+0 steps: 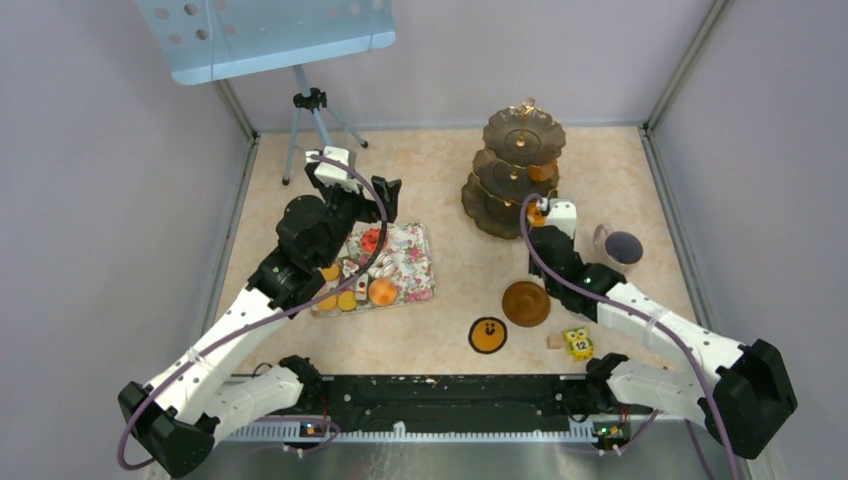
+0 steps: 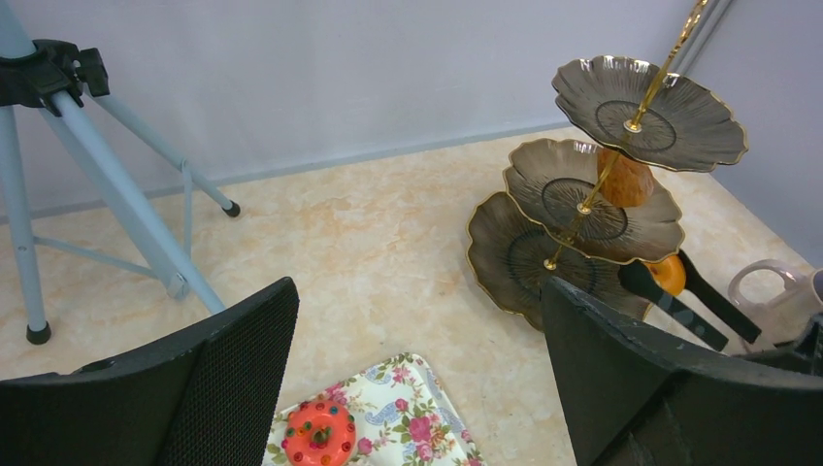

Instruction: Serve the afternoon tea

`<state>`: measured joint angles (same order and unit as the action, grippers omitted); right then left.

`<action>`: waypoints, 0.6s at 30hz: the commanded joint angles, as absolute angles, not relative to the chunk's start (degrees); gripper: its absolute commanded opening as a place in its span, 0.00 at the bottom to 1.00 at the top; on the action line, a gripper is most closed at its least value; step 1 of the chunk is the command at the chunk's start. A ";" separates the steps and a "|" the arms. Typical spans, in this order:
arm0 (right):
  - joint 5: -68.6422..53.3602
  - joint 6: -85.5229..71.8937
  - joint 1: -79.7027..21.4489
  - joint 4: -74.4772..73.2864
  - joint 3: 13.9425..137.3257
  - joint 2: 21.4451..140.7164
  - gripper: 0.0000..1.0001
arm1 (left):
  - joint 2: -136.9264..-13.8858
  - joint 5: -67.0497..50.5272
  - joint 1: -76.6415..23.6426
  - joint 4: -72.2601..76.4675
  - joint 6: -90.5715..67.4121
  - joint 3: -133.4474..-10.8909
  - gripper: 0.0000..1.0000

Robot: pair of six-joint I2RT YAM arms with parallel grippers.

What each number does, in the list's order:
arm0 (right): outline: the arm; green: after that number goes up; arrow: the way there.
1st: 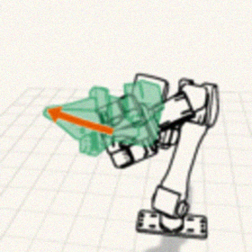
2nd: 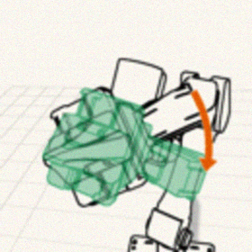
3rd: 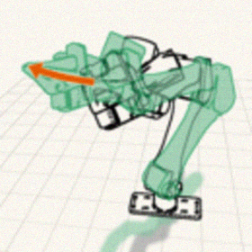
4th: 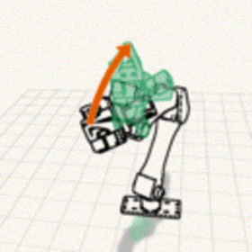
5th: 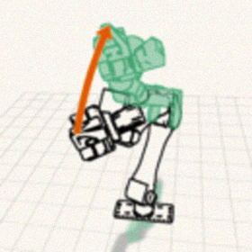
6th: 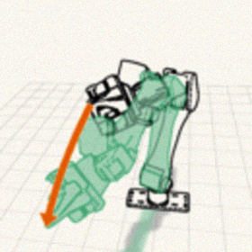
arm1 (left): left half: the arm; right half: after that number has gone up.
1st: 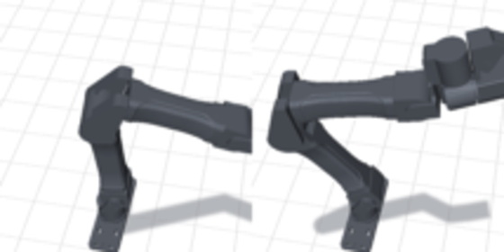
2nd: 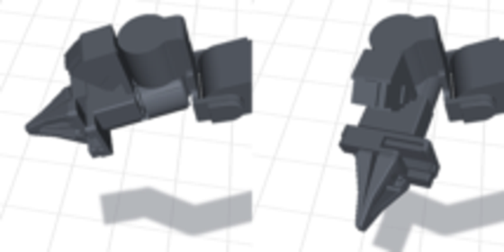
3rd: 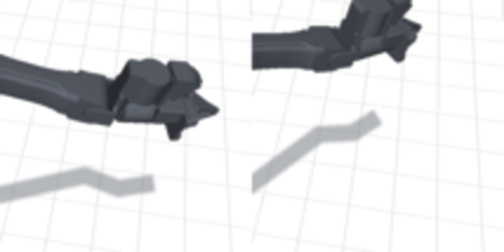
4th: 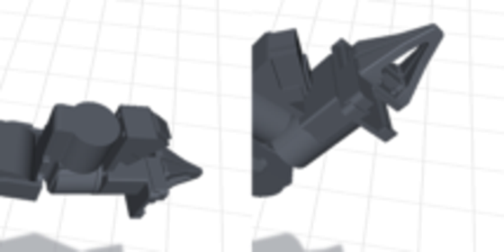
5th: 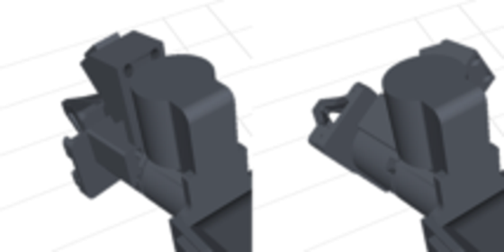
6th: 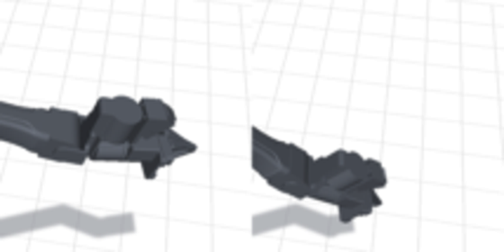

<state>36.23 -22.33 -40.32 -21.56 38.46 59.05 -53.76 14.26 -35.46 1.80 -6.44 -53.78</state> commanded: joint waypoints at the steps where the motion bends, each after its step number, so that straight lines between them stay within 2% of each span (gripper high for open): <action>1: 35.72 -18.98 -34.46 -10.27 38.14 61.21 0.24 | -52.95 12.38 -35.54 4.31 -7.49 -53.87 0.99; 5: 32.31 -15.62 -28.62 -3.03 39.76 67.95 0.26 | -53.18 13.70 -35.52 3.94 -7.57 -53.96 0.99; 10: 30.62 -10.69 -27.23 5.36 41.04 74.71 0.29 | -52.13 14.35 -35.87 4.43 -6.88 -53.54 0.99; 18: 31.61 -8.19 -26.54 9.43 41.47 80.34 0.45 | -51.65 14.82 -36.15 4.38 -6.73 -53.55 0.99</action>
<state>31.38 -10.37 -27.35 3.62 38.68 79.44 -52.97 13.82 -35.81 1.83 -6.94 -53.76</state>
